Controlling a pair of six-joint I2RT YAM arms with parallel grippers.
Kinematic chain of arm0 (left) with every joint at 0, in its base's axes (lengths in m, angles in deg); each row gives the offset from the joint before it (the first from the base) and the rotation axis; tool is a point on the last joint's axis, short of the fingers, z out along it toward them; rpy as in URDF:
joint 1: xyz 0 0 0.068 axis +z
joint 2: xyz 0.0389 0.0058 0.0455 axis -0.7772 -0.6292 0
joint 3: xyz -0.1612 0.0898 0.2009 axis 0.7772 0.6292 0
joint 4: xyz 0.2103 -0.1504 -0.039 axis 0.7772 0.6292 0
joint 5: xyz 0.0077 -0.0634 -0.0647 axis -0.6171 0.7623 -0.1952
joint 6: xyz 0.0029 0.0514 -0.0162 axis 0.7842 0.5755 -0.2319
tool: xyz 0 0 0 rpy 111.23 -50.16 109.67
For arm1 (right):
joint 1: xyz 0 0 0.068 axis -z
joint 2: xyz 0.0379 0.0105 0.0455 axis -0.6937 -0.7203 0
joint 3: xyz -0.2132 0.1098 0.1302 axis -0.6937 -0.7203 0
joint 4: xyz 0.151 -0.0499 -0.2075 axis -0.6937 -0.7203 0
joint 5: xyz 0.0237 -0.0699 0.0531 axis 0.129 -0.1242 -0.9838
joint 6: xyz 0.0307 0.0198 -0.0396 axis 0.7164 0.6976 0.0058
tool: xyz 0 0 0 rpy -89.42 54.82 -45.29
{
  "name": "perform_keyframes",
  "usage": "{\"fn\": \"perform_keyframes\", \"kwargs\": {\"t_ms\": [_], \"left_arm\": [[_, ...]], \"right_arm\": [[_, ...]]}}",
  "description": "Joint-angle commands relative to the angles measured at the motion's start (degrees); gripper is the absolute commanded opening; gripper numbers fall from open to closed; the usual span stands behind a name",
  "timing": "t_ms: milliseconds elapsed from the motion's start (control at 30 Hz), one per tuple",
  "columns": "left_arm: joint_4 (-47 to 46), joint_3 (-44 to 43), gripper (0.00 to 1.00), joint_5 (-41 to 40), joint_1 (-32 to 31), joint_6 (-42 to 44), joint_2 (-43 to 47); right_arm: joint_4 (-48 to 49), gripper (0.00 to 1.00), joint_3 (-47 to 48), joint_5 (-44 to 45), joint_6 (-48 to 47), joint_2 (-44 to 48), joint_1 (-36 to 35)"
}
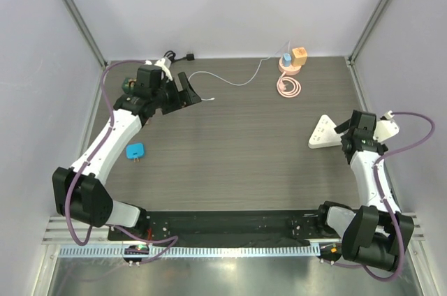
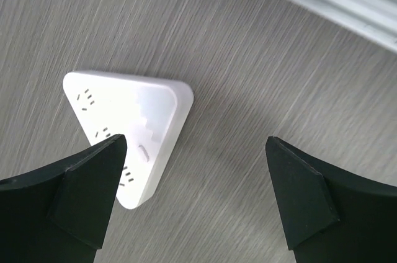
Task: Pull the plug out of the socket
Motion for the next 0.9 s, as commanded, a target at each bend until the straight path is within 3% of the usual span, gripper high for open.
{"fn": "perform_keyframes", "kwargs": {"t_ms": [0,167,433,600,767,867], "left_arm": [[-2.2,-0.1,0.85,-0.3,0.0,1.8,1.1],[-2.5,-0.1,0.85,2.1,0.0,1.2,0.5],[-6.4,1.2,0.84,8.3,-0.1,-0.1,0.0],[-10.6,3.4,0.85,7.4,-1.0,-0.8,0.1],[-23.1,5.6,0.82,-0.4,-6.2,-7.7,-2.1],[-31.8,2.2,0.82,-2.0,-10.3,-8.2,-8.8]], "right_arm": [[-4.1,1.0,3.9,7.4,-3.8,0.0,-0.2],[-4.4,0.98,8.8,0.0,-5.4,0.4,-0.8],[5.0,0.97,16.6,-6.1,-0.6,-5.5,-11.0],[11.9,0.96,25.9,-6.2,0.0,-20.4,-15.1],[18.5,0.95,35.8,-5.3,1.1,-34.5,-15.2],[22.1,0.93,41.4,-4.4,1.9,-42.3,-15.2]]}}
